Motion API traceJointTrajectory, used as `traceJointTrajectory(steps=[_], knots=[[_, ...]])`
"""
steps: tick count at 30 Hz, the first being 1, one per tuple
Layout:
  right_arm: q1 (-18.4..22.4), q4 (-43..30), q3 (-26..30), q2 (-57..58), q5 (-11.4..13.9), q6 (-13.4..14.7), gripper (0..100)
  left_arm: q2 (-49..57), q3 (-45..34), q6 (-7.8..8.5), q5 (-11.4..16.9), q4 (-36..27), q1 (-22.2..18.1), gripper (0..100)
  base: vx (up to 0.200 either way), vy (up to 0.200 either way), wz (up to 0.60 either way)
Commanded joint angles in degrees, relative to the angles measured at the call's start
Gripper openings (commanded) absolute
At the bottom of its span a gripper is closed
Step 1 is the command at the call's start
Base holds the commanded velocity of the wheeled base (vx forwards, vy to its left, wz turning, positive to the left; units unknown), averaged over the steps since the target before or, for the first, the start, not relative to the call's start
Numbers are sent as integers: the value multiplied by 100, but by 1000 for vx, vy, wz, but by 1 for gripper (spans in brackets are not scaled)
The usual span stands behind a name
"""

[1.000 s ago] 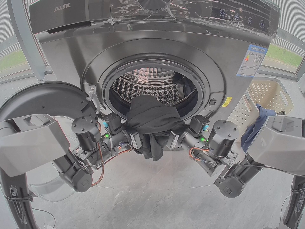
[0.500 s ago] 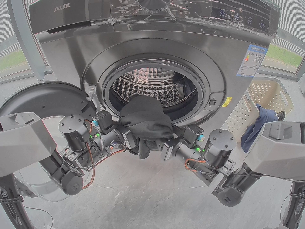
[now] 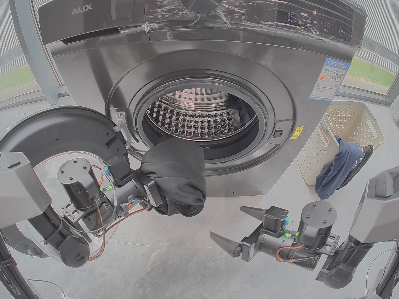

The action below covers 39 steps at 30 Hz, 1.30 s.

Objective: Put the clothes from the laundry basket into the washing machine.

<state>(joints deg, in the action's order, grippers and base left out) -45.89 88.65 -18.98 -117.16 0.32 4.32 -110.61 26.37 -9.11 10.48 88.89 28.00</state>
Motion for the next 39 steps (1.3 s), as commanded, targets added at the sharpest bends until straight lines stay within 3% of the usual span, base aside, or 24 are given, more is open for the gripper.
traceJointTrajectory(steps=[1,10,11,17,34,39], knots=[[677,3,246,361,-111,-36,100,294,-202,-30,15,-4,-49,0,0,0,0],[1319,3,44,176,-295,-1,100,250,-422,93,279,-4,-199,0,0,0,0],[1337,-6,8,168,-331,8,100,276,-475,172,296,5,-199,0,0,0,0],[1266,3,-9,229,-348,8,100,259,-510,410,296,5,-163,0,33,0,0],[976,-6,96,264,-357,17,100,127,-501,506,288,5,83,0,200,0,0],[897,-6,140,255,-348,17,100,-5,-475,638,279,14,118,0,40,0,0]])
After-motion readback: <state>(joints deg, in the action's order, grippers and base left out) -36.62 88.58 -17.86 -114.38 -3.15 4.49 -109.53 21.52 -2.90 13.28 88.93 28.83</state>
